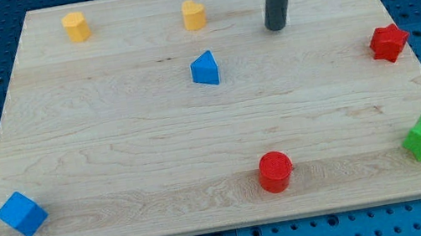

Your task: Slightly push the yellow heart to the left side of the board

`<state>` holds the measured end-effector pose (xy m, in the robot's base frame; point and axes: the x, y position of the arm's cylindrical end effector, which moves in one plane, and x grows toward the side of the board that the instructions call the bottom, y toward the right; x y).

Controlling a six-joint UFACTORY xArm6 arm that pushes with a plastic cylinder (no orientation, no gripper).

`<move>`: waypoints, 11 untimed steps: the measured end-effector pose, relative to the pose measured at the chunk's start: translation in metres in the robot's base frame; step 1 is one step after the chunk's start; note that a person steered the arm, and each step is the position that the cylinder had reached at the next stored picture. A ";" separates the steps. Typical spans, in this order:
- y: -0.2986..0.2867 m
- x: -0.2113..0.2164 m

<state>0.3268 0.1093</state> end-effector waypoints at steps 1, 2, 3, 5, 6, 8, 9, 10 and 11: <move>-0.015 -0.012; -0.023 -0.032; -0.048 -0.035; -0.059 -0.036; -0.062 -0.039; -0.067 -0.041; -0.080 -0.047; -0.080 -0.047; -0.093 -0.053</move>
